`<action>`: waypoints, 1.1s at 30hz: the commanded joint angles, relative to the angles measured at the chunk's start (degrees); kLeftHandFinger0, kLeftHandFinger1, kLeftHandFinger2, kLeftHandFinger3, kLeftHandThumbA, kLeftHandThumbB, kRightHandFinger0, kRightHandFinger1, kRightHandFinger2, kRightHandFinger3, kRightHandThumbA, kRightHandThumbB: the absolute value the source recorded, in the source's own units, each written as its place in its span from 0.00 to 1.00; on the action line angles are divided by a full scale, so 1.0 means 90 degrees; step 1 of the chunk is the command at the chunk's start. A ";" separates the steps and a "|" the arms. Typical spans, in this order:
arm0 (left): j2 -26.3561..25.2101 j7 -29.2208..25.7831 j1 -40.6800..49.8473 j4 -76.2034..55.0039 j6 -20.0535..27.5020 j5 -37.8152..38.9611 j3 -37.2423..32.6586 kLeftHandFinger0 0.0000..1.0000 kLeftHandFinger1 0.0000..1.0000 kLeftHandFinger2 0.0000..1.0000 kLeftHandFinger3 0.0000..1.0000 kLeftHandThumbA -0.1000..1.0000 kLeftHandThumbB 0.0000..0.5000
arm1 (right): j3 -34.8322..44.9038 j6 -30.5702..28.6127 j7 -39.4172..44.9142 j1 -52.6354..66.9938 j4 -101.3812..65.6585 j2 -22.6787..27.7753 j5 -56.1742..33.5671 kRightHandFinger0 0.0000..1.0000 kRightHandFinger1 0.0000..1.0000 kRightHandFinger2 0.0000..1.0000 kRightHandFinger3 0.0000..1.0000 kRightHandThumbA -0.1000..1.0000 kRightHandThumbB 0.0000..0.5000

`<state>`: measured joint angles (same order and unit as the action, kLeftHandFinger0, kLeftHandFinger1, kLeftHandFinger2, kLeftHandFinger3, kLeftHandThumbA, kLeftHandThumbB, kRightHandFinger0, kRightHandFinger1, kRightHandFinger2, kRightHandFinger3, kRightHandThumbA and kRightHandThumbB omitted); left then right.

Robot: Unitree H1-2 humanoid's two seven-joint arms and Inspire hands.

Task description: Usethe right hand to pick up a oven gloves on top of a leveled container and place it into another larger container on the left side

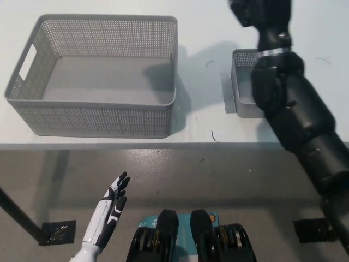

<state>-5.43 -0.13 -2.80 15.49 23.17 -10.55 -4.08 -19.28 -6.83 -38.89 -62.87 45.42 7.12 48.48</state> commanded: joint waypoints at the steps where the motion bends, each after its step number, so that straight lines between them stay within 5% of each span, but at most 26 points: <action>1: -0.0029 -0.0045 -0.0010 -0.0239 0.0113 -0.0012 0.0014 1.00 1.00 1.00 1.00 1.00 0.28 | -0.0228 0.0135 -0.0180 -0.0767 0.0463 -0.0411 0.0108 0.00 0.00 0.32 0.05 0.00 0.59; 3: -0.0027 -0.0046 -0.0001 -0.0233 0.0106 -0.0018 0.0011 1.00 1.00 1.00 1.00 1.00 0.31 | -0.0381 -0.0014 -0.0327 -0.0999 0.1059 -0.0678 0.0081 0.00 0.09 0.49 0.05 0.00 0.46; 4: -0.0025 -0.0042 -0.0002 -0.0233 0.0096 -0.0016 0.0009 1.00 1.00 1.00 1.00 1.00 0.31 | -0.0436 -0.0056 -0.0290 -0.1074 0.1219 -0.0754 0.0067 0.00 0.19 0.60 0.19 0.00 0.38; 7: -0.0037 -0.0050 -0.0013 -0.0234 0.0096 -0.0056 0.0003 1.00 1.00 1.00 1.00 1.00 0.29 | -0.0626 -0.0291 -0.0514 -0.1352 0.1878 -0.1022 0.0028 0.00 0.18 0.58 0.39 0.00 0.44; 10: -0.0050 -0.0045 -0.0015 -0.0249 0.0096 -0.0043 0.0013 1.00 1.00 1.00 1.00 1.00 0.30 | -0.0730 -0.0140 -0.0451 -0.1611 0.2469 -0.1314 -0.0062 0.00 0.20 0.64 0.51 0.00 0.46; 11: -0.0057 -0.0040 -0.0014 -0.0282 0.0072 -0.0057 0.0010 1.00 1.00 1.00 1.00 1.00 0.28 | -0.0779 -0.0008 -0.0296 -0.1717 0.2679 -0.1423 -0.0078 0.00 0.22 0.68 0.63 0.00 0.42; 14: -0.0067 -0.0031 -0.0024 -0.0300 0.0030 -0.0063 0.0010 1.00 1.00 1.00 1.00 1.00 0.31 | -0.0852 0.0023 -0.0203 -0.1850 0.2967 -0.1571 -0.0141 0.00 0.21 0.68 0.71 0.00 0.46; 18: -0.0089 0.0012 -0.0024 -0.0308 0.0016 -0.0028 -0.0003 1.00 1.00 1.00 1.00 1.00 0.31 | -0.0932 0.0192 0.0017 -0.1957 0.3289 -0.1767 -0.0216 0.00 0.19 0.66 0.57 0.00 0.44; 21: -0.0088 0.0038 -0.0007 -0.0357 -0.0051 0.0009 -0.0001 1.00 1.00 1.00 1.00 1.00 0.33 | -0.0825 0.0308 0.0476 -0.2003 0.3362 -0.1874 -0.0418 0.03 0.31 0.75 0.74 0.00 0.41; 22: -0.0091 0.0045 -0.0011 -0.0365 -0.0071 0.0005 -0.0005 1.00 1.00 1.00 1.00 1.00 0.34 | -0.0854 0.0424 0.0627 -0.2023 0.3370 -0.1881 -0.0401 0.13 0.46 0.89 0.87 0.14 0.37; 23: -0.0094 0.0052 -0.0019 -0.0373 -0.0092 0.0000 -0.0010 1.00 1.00 1.00 1.00 1.00 0.34 | -0.0905 0.0588 0.0821 -0.2049 0.3375 -0.1884 -0.0365 0.12 0.42 0.79 0.82 0.26 0.39; 24: -0.0099 0.0046 -0.0016 -0.0375 -0.0105 -0.0025 -0.0015 1.00 1.00 1.00 1.00 1.00 0.33 | -0.0867 0.0746 0.1196 -0.2061 0.3335 -0.1913 -0.0442 0.61 1.00 1.00 1.00 0.60 0.78; 25: -0.0102 0.0052 -0.0012 -0.0382 -0.0112 -0.0030 -0.0021 1.00 1.00 1.00 1.00 1.00 0.33 | -0.0833 0.0827 0.1445 -0.2064 0.3302 -0.1919 -0.0507 0.79 1.00 1.00 1.00 0.64 0.81; 26: -0.0102 0.0048 -0.0006 -0.0405 -0.0130 -0.0038 -0.0020 1.00 1.00 1.00 1.00 1.00 0.33 | -0.0835 0.0924 0.1963 -0.2109 0.3248 -0.1898 -0.0562 1.00 1.00 1.00 1.00 0.77 0.96; 32: -0.0090 0.0054 0.0008 -0.0440 -0.0143 -0.0002 -0.0016 1.00 1.00 1.00 1.00 1.00 0.34 | 0.0011 0.0532 0.4273 -0.2012 0.2171 -0.1532 -0.1948 1.00 1.00 1.00 1.00 0.82 1.00; 33: -0.0090 0.0052 0.0007 -0.0439 -0.0137 -0.0006 -0.0016 1.00 1.00 1.00 1.00 1.00 0.34 | 0.0079 0.0534 0.4447 -0.1982 0.2045 -0.1505 -0.2044 1.00 1.00 1.00 1.00 1.00 1.00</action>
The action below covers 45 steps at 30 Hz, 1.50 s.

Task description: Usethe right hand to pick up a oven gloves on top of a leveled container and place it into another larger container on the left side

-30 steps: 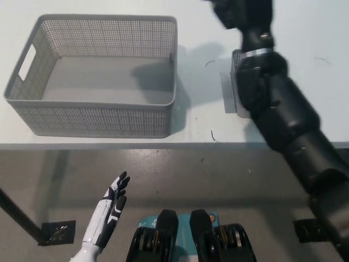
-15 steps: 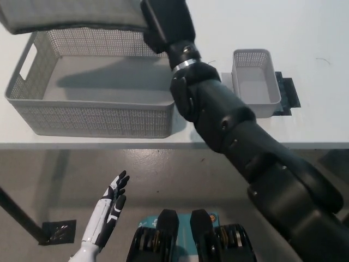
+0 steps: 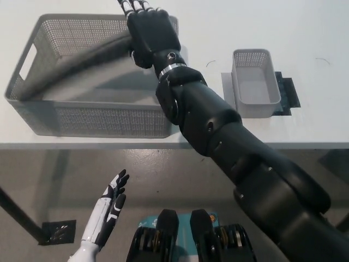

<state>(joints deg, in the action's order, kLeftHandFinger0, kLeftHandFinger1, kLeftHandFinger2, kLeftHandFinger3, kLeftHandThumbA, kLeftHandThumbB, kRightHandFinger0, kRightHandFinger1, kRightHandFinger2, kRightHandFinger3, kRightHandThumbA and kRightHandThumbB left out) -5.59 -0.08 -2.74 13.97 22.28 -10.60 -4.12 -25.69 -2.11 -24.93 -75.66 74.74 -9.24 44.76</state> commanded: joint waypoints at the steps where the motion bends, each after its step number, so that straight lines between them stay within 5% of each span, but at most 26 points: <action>1: -0.0076 0.0046 -0.0005 -0.0249 0.0000 0.0010 -0.0009 1.00 1.00 1.00 1.00 1.00 0.33 | 0.1006 -0.0320 0.3404 -0.0509 -0.1430 0.0404 -0.2101 1.00 1.00 1.00 1.00 0.90 1.00; 2: -0.0075 0.0052 -0.0007 -0.0238 0.0016 0.0033 -0.0007 1.00 1.00 1.00 1.00 1.00 0.32 | 0.1160 -0.0415 0.3728 -0.0468 -0.1615 0.0450 -0.2424 1.00 1.00 1.00 1.00 0.95 1.00; 4: -0.0080 0.0041 -0.0001 -0.0234 0.0015 -0.0004 -0.0013 1.00 1.00 1.00 1.00 1.00 0.30 | 0.2091 -0.0040 0.4939 -0.0338 -0.2234 0.0436 -0.4051 1.00 1.00 1.00 1.00 0.77 1.00; 5: -0.0080 0.0033 0.0002 -0.0222 0.0035 -0.0017 -0.0015 1.00 1.00 1.00 1.00 1.00 0.29 | 0.2798 0.0654 0.5679 -0.0233 -0.2808 0.0370 -0.5288 1.00 1.00 1.00 1.00 0.71 1.00; 6: -0.0080 0.0029 0.0009 -0.0209 0.0064 -0.0015 -0.0016 1.00 1.00 1.00 1.00 1.00 0.29 | 0.2982 0.0904 0.5900 -0.0172 -0.3095 0.0353 -0.5692 1.00 1.00 1.00 1.00 0.72 1.00; 7: -0.0078 0.0026 0.0019 -0.0200 0.0092 -0.0010 -0.0017 1.00 1.00 1.00 1.00 1.00 0.29 | 0.3099 0.1071 0.6048 -0.0115 -0.3338 0.0337 -0.5948 1.00 1.00 1.00 1.00 0.95 1.00; 8: -0.0087 0.0034 0.0017 -0.0187 0.0125 -0.0004 -0.0021 1.00 1.00 1.00 1.00 1.00 0.29 | 0.3349 0.1571 0.6199 0.0030 -0.4052 0.0264 -0.6624 1.00 1.00 1.00 1.00 0.84 0.98; 9: -0.0088 0.0045 0.0009 -0.0158 0.0160 0.0032 -0.0018 1.00 1.00 1.00 1.00 1.00 0.29 | 0.3578 0.2134 0.6217 0.0178 -0.5066 0.0188 -0.7458 1.00 1.00 1.00 1.00 0.98 1.00; 12: -0.0058 0.0081 -0.0002 -0.0128 0.0140 0.0086 -0.0038 1.00 1.00 1.00 1.00 1.00 0.27 | 0.3769 0.2551 0.5524 0.0496 -0.7194 0.0123 -0.8784 1.00 1.00 1.00 1.00 1.00 1.00; 16: -0.0059 0.0079 0.0019 -0.0113 0.0153 0.0103 -0.0029 1.00 1.00 1.00 1.00 1.00 0.32 | 0.3988 0.2278 0.4208 0.0767 -0.9329 0.0488 -1.0179 1.00 1.00 1.00 1.00 1.00 0.96; 21: -0.0097 0.0083 0.0101 -0.0144 0.0153 0.0037 -0.0046 1.00 1.00 1.00 1.00 1.00 0.27 | 0.3987 0.1530 0.3093 0.1269 -1.0973 0.1537 -0.9854 1.00 1.00 1.00 1.00 1.00 0.89; 24: -0.0098 0.0061 0.0113 -0.0087 0.0212 -0.0005 -0.0057 1.00 1.00 1.00 1.00 1.00 0.24 | 0.4196 0.1319 0.2623 0.1728 -1.1787 0.2308 -1.0033 1.00 1.00 1.00 1.00 1.00 1.00; 29: -0.0083 0.0038 -0.0009 0.0077 0.0307 0.0036 -0.0037 1.00 1.00 1.00 1.00 1.00 0.26 | 0.4727 0.0828 0.2641 0.2943 -1.2283 0.3496 -1.0518 1.00 1.00 1.00 1.00 1.00 0.96; 33: -0.0050 0.0004 0.0165 0.0001 0.0290 -0.0015 -0.0054 1.00 1.00 1.00 1.00 1.00 0.23 | 0.4836 0.0671 0.2241 0.3913 -1.2633 0.3634 -1.0589 1.00 1.00 1.00 1.00 1.00 1.00; 39: -0.0009 -0.0036 0.0111 0.0123 0.0366 -0.0045 -0.0070 1.00 1.00 1.00 1.00 1.00 0.22 | 0.4714 0.0071 0.2306 0.5481 -1.3081 0.3966 -1.1093 1.00 1.00 1.00 1.00 1.00 0.91; 45: -0.0014 -0.0029 0.0130 0.0074 0.0317 -0.0092 -0.0088 1.00 1.00 1.00 1.00 1.00 0.21 | 0.4307 0.0049 0.2482 0.6773 -1.3021 0.3589 -1.0436 1.00 1.00 1.00 1.00 1.00 0.94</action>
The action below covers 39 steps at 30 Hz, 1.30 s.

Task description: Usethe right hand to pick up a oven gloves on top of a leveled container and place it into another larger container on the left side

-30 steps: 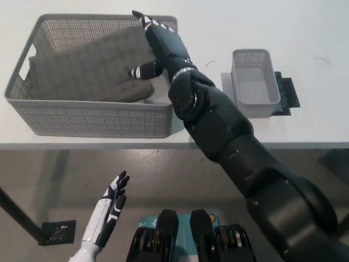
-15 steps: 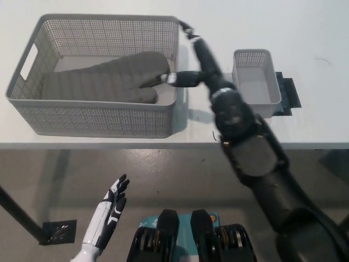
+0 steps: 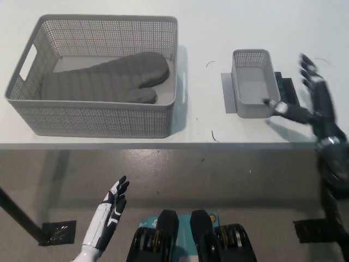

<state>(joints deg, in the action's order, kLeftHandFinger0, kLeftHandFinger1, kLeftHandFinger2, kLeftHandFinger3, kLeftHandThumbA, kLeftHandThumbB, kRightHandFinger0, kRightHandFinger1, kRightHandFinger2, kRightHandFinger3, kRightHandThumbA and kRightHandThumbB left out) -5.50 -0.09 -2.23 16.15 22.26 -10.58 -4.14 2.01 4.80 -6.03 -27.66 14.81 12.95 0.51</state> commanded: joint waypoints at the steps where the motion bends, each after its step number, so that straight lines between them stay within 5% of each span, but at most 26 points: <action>1: -0.0021 -0.0024 0.0076 -0.0172 0.0317 -0.0078 -0.0082 1.00 1.00 1.00 1.00 1.00 0.21 | 0.1172 -0.0662 0.0397 0.1541 -0.6347 0.1079 -0.5487 1.00 1.00 1.00 1.00 1.00 0.95; 4: -0.0020 -0.0001 0.0072 -0.0218 0.0278 -0.0041 -0.0076 1.00 1.00 1.00 1.00 1.00 0.21 | 0.0725 -0.0483 0.0819 0.2136 -0.6020 0.0737 -0.5040 1.00 1.00 1.00 1.00 1.00 0.93; 8: -0.0050 0.0019 -0.0016 -0.0179 0.0282 -0.0031 -0.0068 1.00 1.00 1.00 1.00 1.00 0.22 | 0.0204 -0.0718 0.1587 0.2642 -0.5288 0.0399 -0.4470 1.00 1.00 1.00 1.00 1.00 0.76; 18: -0.0020 -0.0027 -0.0073 -0.0114 0.0308 -0.0072 -0.0082 1.00 1.00 1.00 1.00 1.00 0.18 | -0.0770 -0.0883 0.2144 0.3284 -0.4504 0.0075 -0.3086 1.00 1.00 1.00 1.00 1.00 0.79; 39: -0.0026 -0.0055 -0.0131 -0.0124 0.0279 -0.0083 -0.0105 1.00 1.00 1.00 1.00 1.00 0.20 | -0.0959 -0.0791 0.2435 0.2957 -0.2218 0.0041 -0.2148 1.00 1.00 1.00 1.00 1.00 0.35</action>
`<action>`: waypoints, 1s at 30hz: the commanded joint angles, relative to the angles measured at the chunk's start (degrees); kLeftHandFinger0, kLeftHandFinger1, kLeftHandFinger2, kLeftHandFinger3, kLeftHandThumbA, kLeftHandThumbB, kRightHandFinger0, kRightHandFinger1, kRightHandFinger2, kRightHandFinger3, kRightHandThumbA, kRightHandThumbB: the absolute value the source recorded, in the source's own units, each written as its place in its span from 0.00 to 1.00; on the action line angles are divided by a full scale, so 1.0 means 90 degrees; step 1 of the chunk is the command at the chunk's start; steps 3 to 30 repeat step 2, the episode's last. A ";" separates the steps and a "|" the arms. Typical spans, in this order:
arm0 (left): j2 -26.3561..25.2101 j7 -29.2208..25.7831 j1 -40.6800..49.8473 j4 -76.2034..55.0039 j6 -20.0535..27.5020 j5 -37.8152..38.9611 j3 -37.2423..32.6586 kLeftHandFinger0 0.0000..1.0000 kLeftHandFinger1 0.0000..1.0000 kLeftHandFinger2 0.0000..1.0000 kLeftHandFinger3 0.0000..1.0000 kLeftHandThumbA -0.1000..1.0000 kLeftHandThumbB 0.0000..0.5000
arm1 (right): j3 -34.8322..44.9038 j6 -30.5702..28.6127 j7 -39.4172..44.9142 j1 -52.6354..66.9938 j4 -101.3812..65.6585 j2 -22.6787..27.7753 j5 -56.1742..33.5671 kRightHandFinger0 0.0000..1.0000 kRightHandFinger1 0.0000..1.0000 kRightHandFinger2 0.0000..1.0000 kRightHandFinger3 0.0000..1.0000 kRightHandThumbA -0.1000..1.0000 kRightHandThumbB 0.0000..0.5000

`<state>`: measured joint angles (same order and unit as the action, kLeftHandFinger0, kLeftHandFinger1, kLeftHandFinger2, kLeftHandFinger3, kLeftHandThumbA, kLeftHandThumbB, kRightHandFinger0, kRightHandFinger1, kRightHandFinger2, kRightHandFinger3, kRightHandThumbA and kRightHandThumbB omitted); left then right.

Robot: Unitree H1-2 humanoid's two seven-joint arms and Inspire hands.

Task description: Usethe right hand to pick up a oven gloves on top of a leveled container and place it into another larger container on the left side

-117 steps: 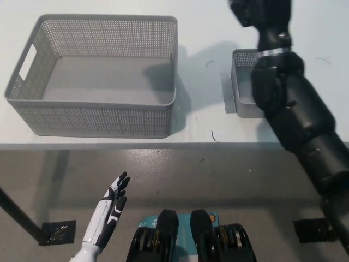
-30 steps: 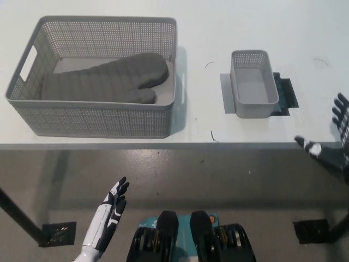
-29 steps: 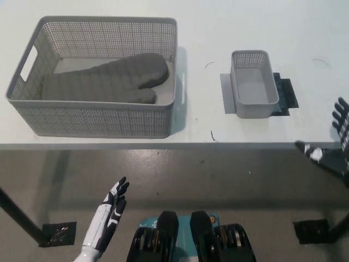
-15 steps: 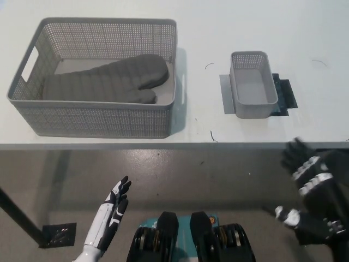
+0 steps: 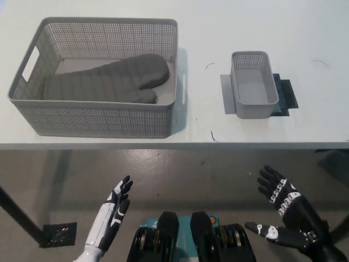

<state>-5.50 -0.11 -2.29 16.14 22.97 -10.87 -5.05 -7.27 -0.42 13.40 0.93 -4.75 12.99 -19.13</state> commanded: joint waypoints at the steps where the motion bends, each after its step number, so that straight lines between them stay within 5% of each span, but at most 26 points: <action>1: -0.0025 -0.0055 -0.0123 -0.0136 0.0184 -0.0063 -0.0005 1.00 1.00 1.00 1.00 1.00 0.20 | 0.0079 -0.0196 0.0281 -0.0223 -0.0046 0.0036 0.0034 1.00 1.00 1.00 1.00 1.00 0.34; 30: -0.0025 -0.0057 -0.0121 -0.0142 0.0177 -0.0070 -0.0005 1.00 1.00 1.00 1.00 1.00 0.20 | 0.0082 -0.0193 0.0285 -0.0223 -0.0046 0.0035 0.0037 1.00 1.00 1.00 1.00 1.00 0.34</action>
